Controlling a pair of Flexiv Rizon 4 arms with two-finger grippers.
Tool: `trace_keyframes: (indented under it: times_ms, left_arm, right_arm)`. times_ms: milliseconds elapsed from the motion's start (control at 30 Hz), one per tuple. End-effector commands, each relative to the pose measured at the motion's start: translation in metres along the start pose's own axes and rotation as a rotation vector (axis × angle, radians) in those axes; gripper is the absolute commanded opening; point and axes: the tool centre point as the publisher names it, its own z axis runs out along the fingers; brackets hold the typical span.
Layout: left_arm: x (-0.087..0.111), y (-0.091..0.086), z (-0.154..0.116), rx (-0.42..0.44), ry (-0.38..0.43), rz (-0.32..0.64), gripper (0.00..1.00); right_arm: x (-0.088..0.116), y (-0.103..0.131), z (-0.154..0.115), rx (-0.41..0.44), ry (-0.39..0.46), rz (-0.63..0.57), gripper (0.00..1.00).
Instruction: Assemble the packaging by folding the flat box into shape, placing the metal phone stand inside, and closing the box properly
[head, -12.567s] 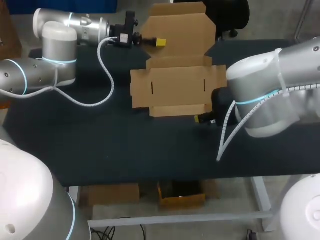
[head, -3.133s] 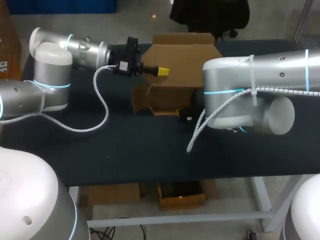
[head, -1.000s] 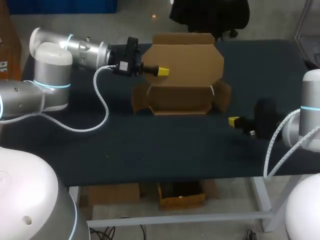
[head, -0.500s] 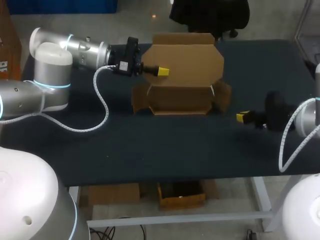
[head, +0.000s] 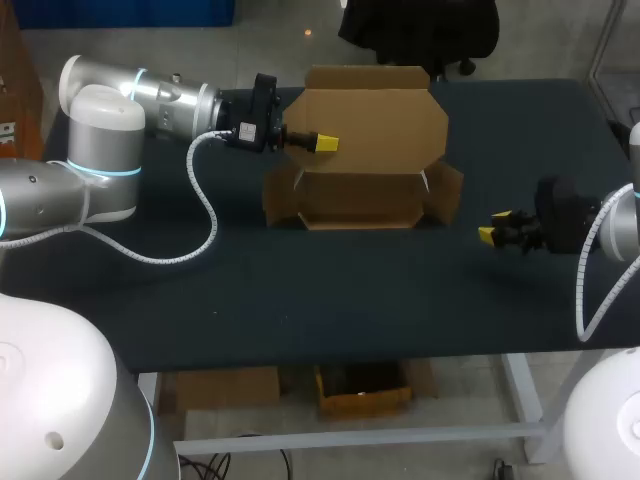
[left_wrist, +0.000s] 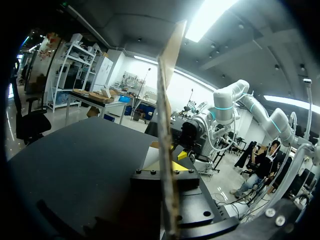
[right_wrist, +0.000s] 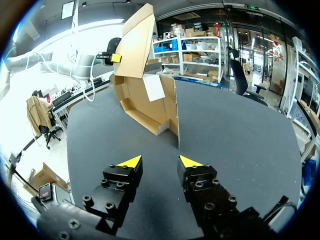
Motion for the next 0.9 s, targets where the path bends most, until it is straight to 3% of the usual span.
trace_keyframes:
  times_ms: [33,267,900]
  left_arm:
    - [-0.001,0.003,0.001,-0.001,0.001,0.0,0.0]
    - [-0.001,0.003,0.001,-0.001,0.001,0.0,0.0]
    - [-0.001,0.003,0.001,-0.001,0.001,0.0,0.0]
  right_arm:
    - [0.006,0.003,0.011,0.026,-0.046,-0.027,0.44]
    - [0.003,0.011,0.029,0.047,-0.102,-0.085,0.46]
    - [-0.033,0.018,0.064,-0.006,-0.07,-0.108,0.42]
